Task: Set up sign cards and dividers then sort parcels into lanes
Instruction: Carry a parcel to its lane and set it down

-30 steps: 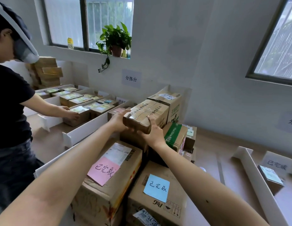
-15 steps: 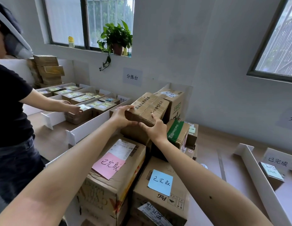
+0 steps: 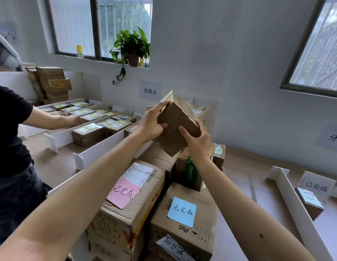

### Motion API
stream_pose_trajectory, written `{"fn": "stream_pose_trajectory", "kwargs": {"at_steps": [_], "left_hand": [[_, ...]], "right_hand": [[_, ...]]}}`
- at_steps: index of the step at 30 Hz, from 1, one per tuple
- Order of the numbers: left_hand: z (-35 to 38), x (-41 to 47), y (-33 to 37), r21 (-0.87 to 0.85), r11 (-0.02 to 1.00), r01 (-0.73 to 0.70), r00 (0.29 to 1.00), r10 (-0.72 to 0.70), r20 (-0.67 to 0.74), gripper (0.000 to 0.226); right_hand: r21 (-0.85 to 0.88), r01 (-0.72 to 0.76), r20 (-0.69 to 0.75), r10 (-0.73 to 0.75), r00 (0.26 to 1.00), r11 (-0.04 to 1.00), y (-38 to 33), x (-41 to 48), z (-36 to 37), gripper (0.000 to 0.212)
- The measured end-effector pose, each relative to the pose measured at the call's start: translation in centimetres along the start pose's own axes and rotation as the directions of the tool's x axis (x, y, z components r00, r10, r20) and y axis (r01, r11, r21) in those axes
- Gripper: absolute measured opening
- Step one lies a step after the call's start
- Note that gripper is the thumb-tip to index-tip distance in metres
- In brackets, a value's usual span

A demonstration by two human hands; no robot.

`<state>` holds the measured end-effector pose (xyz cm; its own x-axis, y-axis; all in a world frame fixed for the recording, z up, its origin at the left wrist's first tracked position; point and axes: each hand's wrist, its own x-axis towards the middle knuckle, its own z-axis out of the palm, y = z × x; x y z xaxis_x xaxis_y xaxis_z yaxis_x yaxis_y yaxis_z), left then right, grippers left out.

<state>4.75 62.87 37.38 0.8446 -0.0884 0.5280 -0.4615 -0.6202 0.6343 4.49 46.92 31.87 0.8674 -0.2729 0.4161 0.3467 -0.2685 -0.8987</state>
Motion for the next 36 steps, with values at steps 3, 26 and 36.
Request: {"fn": "stream_pose_trajectory", "kwargs": {"at_steps": [3,26,36], "left_hand": [[0.5,-0.2,1.7,0.005,0.996,-0.084,0.996,0.084,0.019,0.072],[4.2,-2.2,4.5,0.346,0.591,-0.728,0.672,0.714,0.194,0.080],[5.4,-2.0,2.8,0.289,0.589,-0.755,0.652,0.723,0.231,0.082]], "right_hand": [[0.164,-0.055,-0.001,0.055,0.998,0.985,0.3,0.2,-1.2,0.080],[0.354,-0.513,0.562,0.261,0.785,0.782,-3.1,-0.4,-8.8,0.089],[0.303,-0.490,0.515,0.293,0.806,0.817,-1.7,-0.8,-9.4,0.121]]}}
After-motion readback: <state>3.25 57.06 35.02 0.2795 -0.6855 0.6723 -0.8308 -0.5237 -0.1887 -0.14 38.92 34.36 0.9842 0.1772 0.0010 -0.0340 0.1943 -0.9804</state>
